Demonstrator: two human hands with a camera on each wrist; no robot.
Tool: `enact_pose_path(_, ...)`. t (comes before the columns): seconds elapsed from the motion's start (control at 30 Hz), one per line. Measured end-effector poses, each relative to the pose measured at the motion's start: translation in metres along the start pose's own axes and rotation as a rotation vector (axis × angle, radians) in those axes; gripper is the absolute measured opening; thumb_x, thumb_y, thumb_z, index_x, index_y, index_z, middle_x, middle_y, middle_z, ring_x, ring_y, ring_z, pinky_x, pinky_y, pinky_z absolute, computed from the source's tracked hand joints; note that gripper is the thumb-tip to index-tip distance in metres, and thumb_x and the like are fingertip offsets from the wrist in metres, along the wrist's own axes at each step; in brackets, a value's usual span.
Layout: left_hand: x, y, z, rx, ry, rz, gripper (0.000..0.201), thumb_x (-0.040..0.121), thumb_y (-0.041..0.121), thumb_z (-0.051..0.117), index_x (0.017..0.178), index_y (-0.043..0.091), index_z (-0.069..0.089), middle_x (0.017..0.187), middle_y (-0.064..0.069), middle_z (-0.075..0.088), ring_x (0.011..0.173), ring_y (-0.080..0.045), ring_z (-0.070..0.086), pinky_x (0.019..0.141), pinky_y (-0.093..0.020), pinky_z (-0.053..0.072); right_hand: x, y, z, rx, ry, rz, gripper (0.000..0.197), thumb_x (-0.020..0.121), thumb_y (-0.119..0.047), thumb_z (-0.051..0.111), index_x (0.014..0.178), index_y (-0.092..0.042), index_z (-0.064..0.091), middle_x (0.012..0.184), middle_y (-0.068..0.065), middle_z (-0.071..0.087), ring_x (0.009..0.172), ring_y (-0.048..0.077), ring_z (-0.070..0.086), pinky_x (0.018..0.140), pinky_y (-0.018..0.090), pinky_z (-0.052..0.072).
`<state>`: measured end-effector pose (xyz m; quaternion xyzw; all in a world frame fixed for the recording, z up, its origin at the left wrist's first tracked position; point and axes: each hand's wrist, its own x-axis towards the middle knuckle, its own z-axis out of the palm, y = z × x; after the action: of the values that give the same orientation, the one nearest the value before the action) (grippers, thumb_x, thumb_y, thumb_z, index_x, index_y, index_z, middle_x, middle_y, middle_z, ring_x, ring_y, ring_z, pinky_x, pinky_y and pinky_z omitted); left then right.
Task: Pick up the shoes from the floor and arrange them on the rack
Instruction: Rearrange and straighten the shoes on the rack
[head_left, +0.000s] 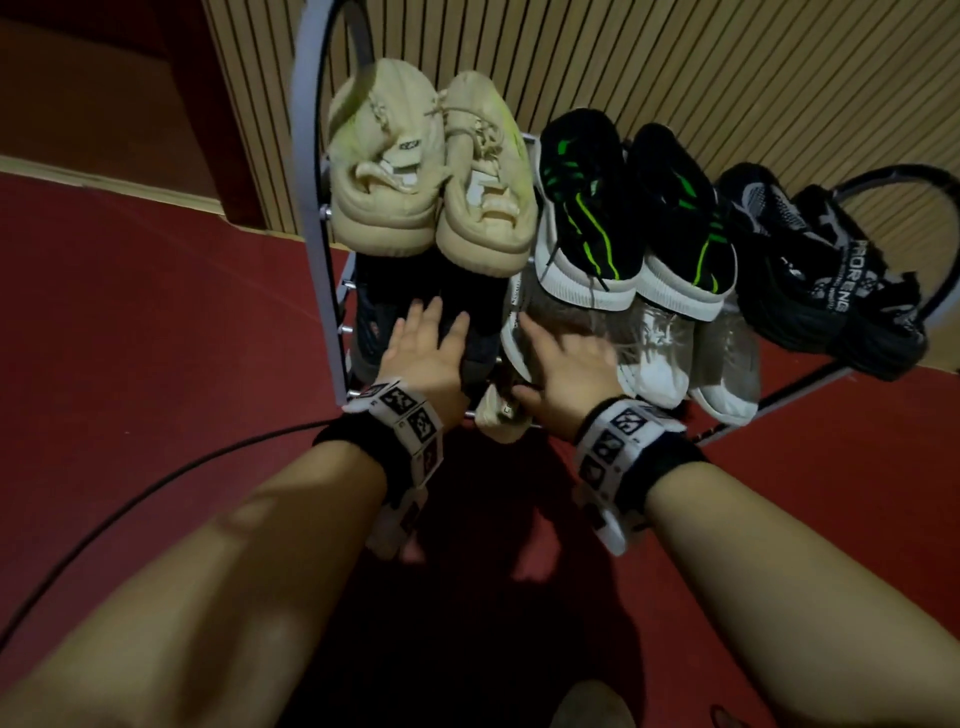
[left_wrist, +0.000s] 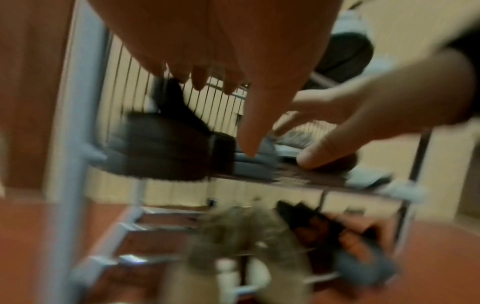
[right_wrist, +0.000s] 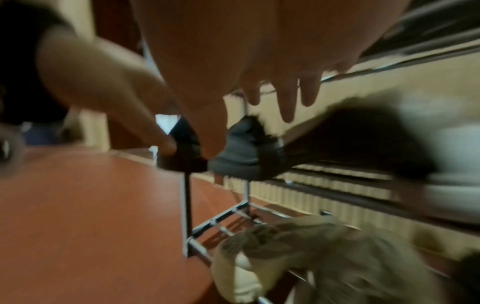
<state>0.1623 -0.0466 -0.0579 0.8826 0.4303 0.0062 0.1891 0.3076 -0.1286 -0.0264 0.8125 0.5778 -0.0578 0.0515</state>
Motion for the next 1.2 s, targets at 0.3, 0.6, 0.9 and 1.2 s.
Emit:
enact_pose_path(0.3,-0.008,-0.052,-0.012,0.102,-0.073,-0.087,0.078,0.092,0.017,0.050,0.149,0.029,-0.001,0.155,-0.013,-0.014,0.144,-0.030,-0.009,0.117,-0.036,0.002,0.050,-0.067,0.028,-0.105,-0.150,-0.031,0.106,0.078,-0.067,0.053,0.147,-0.031,-0.019,0.148,0.016,0.033,0.143,0.037,0.010,0.114,0.049,-0.001)
enact_pose_path(0.6,0.006,-0.069,-0.015,0.016,-0.030,-0.068,0.062,0.094,0.007,0.042,0.148,0.026,0.018,0.158,-0.004,-0.010,0.146,-0.023,-0.005,0.117,-0.037,0.016,0.058,-0.071,0.033,-0.046,-0.062,-0.129,0.077,0.091,-0.048,0.047,0.151,-0.024,0.005,0.147,0.005,0.039,0.137,0.022,0.030,0.114,0.053,-0.007)
enact_pose_path(0.9,0.014,-0.071,-0.009,0.022,-0.012,-0.084,0.070,0.089,0.002,0.048,0.148,0.023,0.018,0.158,-0.001,-0.006,0.146,-0.019,-0.006,0.117,-0.038,0.019,0.067,-0.071,0.055,0.094,-0.012,-0.144,0.082,0.088,-0.041,0.055,0.151,-0.027,0.004,0.142,0.007,0.043,0.131,0.025,0.038,0.105,0.037,0.025)
enact_pose_path(1.2,0.021,-0.074,-0.007,-0.068,-0.010,-0.074,0.076,0.086,0.007,0.056,0.149,0.024,0.018,0.158,-0.004,-0.003,0.146,-0.021,-0.008,0.119,-0.035,0.006,0.062,-0.076,0.053,0.744,0.042,0.149,0.108,0.078,-0.025,0.073,0.150,-0.028,-0.007,0.132,0.019,0.039,0.124,0.033,0.042,0.102,0.037,0.037)
